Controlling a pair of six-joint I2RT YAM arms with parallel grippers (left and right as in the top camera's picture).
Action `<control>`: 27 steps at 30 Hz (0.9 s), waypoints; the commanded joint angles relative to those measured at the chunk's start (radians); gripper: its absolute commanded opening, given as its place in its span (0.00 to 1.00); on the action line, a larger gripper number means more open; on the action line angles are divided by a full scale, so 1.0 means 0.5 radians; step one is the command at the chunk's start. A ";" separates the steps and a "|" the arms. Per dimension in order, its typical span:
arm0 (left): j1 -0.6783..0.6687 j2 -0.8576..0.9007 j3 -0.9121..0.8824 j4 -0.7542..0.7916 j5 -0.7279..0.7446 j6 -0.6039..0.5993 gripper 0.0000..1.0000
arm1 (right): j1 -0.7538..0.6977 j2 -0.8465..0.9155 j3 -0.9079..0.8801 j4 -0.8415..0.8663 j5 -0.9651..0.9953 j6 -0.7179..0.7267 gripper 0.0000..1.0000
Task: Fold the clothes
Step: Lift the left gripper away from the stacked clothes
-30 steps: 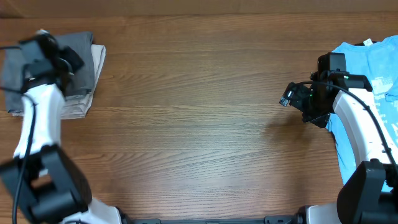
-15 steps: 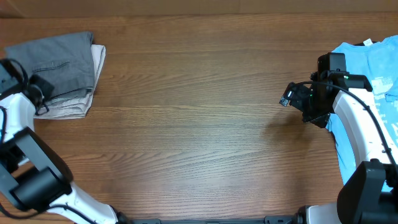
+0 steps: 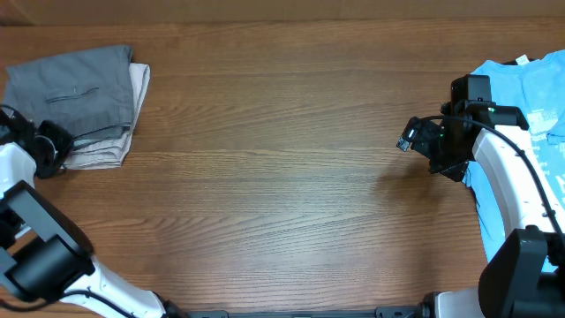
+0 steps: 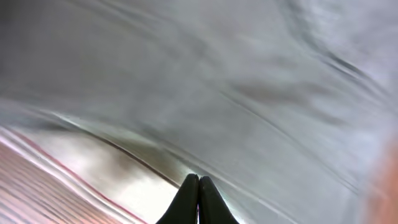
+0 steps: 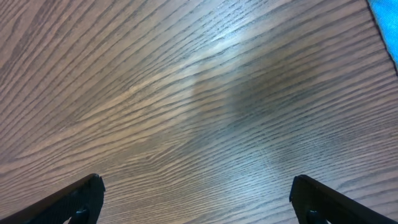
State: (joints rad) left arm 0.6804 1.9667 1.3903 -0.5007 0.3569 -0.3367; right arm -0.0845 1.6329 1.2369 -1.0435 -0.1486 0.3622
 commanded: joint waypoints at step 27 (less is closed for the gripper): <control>-1.611 -0.350 0.000 -0.449 -0.639 0.105 1.00 | -0.002 -0.009 0.015 0.004 0.020 -0.007 1.00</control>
State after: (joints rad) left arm -0.1192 1.7844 1.3903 -0.7265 0.0849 -0.2882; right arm -0.0845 1.6329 1.2369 -1.0443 -0.1490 0.3626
